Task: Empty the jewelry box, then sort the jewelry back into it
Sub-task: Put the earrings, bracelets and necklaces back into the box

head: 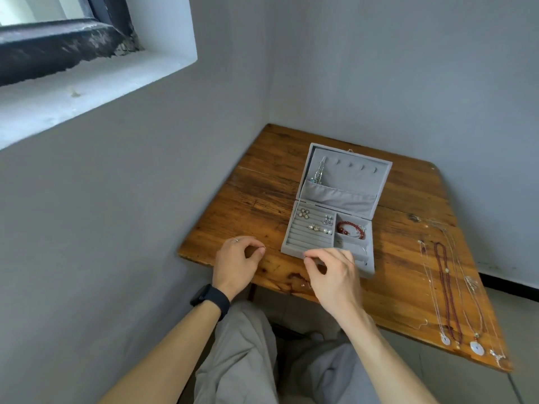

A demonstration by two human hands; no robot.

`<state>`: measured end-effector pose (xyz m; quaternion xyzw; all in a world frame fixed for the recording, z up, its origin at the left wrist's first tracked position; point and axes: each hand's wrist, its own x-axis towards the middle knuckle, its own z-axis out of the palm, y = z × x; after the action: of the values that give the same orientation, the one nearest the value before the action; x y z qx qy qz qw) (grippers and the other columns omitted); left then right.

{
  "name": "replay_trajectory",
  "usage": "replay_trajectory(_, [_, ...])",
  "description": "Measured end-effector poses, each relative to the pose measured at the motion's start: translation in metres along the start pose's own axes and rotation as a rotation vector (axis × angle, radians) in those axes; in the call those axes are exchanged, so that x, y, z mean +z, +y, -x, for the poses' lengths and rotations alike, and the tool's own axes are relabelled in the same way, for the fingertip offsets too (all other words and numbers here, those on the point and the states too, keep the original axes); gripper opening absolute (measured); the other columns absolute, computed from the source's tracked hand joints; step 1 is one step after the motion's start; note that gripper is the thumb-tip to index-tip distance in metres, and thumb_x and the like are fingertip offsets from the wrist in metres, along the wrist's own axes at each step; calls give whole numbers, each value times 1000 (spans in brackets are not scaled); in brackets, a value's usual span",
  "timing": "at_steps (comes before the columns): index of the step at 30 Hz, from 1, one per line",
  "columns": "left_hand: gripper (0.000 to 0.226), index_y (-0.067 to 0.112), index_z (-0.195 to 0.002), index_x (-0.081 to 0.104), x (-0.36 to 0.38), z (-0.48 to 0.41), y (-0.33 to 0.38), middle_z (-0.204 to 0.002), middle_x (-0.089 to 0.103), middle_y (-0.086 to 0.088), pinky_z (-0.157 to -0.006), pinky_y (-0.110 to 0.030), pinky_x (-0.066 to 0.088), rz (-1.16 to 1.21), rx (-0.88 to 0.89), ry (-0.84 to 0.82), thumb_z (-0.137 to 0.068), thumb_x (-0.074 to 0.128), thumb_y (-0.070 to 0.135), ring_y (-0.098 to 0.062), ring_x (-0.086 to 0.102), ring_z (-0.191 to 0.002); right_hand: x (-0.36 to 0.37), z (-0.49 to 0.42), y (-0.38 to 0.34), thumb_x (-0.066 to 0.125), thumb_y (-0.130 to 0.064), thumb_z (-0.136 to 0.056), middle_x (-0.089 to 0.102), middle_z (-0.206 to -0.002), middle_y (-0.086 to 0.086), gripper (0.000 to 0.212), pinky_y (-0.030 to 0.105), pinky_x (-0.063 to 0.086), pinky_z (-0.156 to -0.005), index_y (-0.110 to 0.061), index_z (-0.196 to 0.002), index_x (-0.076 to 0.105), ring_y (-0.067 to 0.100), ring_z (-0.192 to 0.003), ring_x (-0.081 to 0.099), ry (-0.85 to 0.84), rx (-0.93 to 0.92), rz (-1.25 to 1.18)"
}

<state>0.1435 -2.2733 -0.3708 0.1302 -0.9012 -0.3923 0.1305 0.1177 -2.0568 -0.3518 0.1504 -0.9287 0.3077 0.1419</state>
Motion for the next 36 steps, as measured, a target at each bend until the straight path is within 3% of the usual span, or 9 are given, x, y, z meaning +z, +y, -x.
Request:
replay_trajectory(3, [11, 31, -101, 73, 5, -14, -4, -125, 66, 11, -103, -34, 41, -43, -88, 82, -93, 66, 35, -13, 53, -122, -12, -33, 7, 67, -33, -92, 67, -106, -13, 13, 26, 35, -77, -32, -103, 75, 11, -104, 45, -34, 29, 20])
replay_trajectory(6, [11, 34, -102, 70, 16, -13, -2, -119, 67, 14, -98, -34, 42, -109, -147, 199, -95, 62, 36, -12, 55, -116, -14, -66, 9, 64, -39, -93, 65, -112, -11, 15, 28, 37, -77, -36, -105, 74, 15, -110, 46, -131, 70, 107])
replay_trajectory(9, [11, 33, -102, 69, 29, -7, -3, -116, 67, 15, -94, -32, 40, -195, -103, 296, -95, 60, 35, -10, 56, -111, -5, -90, 7, 64, -39, -93, 65, -114, -8, 16, 28, 31, -81, -35, -105, 74, 17, -112, 44, -192, 65, 155])
replay_trajectory(18, [8, 32, -98, 71, 37, -8, -12, -110, 69, 13, -90, -33, 43, -237, -10, 381, -93, 65, 33, -11, 60, -103, 23, -120, -11, 66, -43, -91, 60, -129, -8, 15, 42, 34, -102, -41, -102, 74, 23, -128, 37, -336, 132, 275])
replay_trajectory(26, [7, 31, -98, 72, 39, -9, -16, -109, 70, 13, -89, -32, 42, -245, 8, 416, -92, 67, 33, -11, 60, -102, 28, -127, -21, 72, -42, -86, 63, -124, -5, 8, 41, 37, -96, -40, -93, 75, 25, -123, 43, -290, 214, 289])
replay_trajectory(36, [7, 33, -98, 72, 40, -9, -17, -110, 69, 14, -89, -33, 42, -244, 5, 401, -92, 67, 33, -11, 59, -102, 31, -120, -16, 67, -45, -89, 60, -127, -12, 14, 41, 33, -98, -39, -99, 75, 19, -126, 37, -243, 81, 365])
